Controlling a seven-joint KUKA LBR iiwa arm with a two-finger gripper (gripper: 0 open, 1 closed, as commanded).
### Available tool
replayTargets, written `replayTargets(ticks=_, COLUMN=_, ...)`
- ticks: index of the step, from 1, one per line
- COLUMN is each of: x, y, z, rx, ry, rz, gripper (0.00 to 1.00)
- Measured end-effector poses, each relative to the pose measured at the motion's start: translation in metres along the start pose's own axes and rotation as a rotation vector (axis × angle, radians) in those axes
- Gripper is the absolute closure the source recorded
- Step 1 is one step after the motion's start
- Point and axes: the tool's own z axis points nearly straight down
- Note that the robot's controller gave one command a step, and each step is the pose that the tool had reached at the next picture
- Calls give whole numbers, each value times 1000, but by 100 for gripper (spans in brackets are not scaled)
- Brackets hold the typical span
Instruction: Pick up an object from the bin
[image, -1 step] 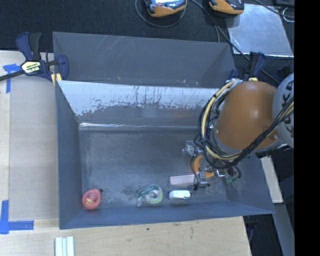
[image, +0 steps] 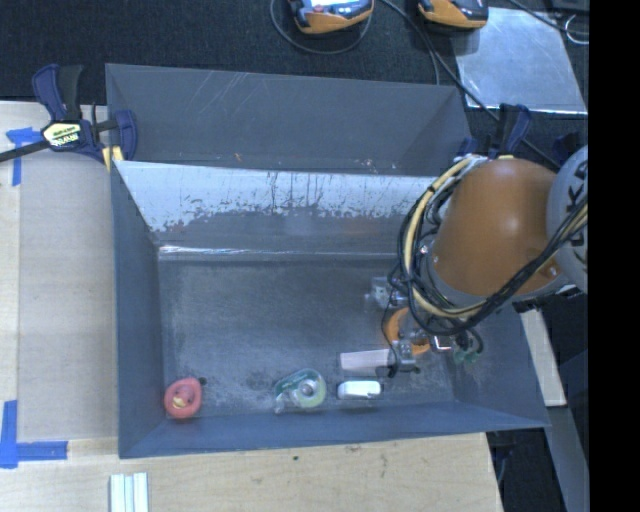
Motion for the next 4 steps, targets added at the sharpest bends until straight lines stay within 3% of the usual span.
replayTargets(ticks=1, x=-23, y=-24, z=116, rx=0, ry=3, rz=130, gripper=0)
replayTargets(ticks=2, x=-20, y=-23, z=47, rx=0, ry=-8, rz=280, gripper=0)
replayTargets(ticks=3, x=-8, y=-79, z=86, rx=2, ry=1, rz=190, gripper=0)
replayTargets(ticks=4, x=-38, y=-50, z=117, rx=-1, ry=-12, rz=409, gripper=0)
